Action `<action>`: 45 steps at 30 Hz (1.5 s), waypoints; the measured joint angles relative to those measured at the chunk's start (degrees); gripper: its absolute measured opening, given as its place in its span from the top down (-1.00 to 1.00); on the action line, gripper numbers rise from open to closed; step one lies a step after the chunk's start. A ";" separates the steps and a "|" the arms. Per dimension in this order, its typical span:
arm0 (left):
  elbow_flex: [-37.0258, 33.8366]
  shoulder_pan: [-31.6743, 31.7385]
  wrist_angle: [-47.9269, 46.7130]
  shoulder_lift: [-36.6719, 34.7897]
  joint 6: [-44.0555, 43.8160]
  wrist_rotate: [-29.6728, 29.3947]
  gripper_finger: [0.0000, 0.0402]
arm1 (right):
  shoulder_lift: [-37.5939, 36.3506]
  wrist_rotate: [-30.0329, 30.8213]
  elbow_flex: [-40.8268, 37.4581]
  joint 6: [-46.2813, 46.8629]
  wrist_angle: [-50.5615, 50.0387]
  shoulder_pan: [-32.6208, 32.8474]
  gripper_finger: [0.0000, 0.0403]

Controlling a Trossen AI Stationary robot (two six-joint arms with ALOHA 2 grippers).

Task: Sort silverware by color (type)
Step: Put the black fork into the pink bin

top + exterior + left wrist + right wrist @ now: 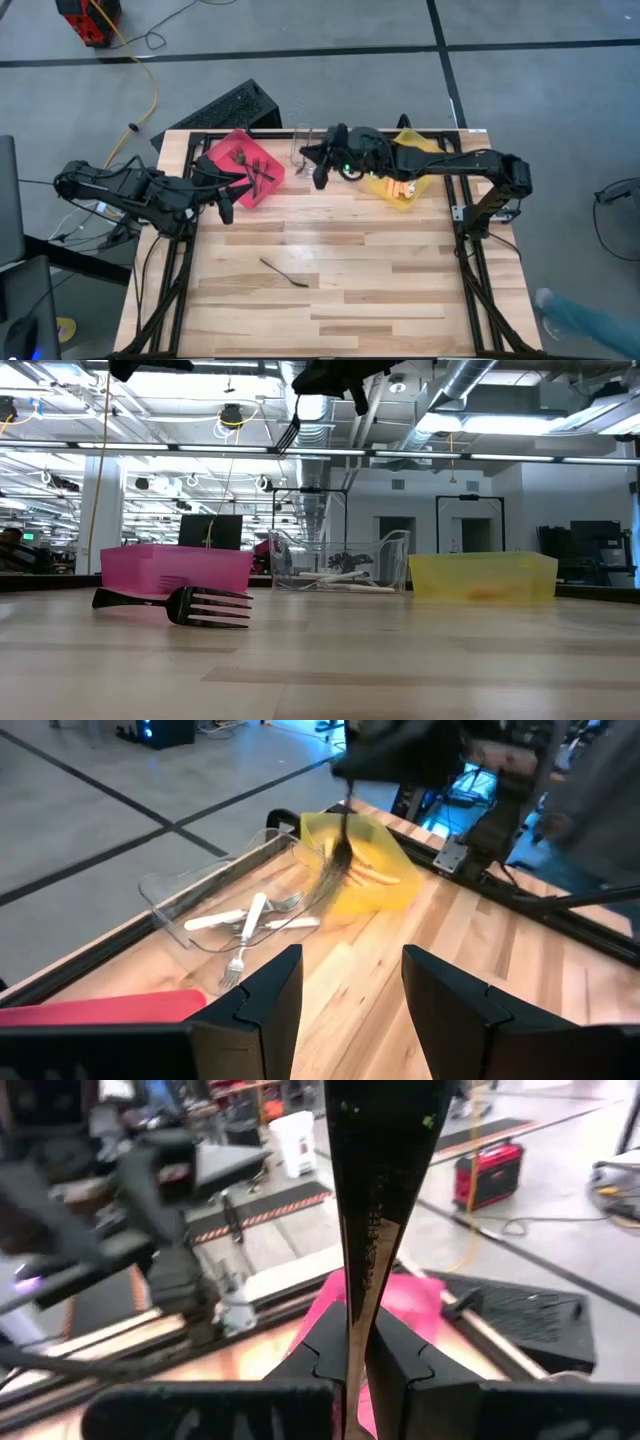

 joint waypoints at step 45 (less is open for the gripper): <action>0.00 0.02 -3.55 0.00 0.47 -1.40 0.23 | 41.07 -3.16 16.46 9.28 41.12 -3.45 0.82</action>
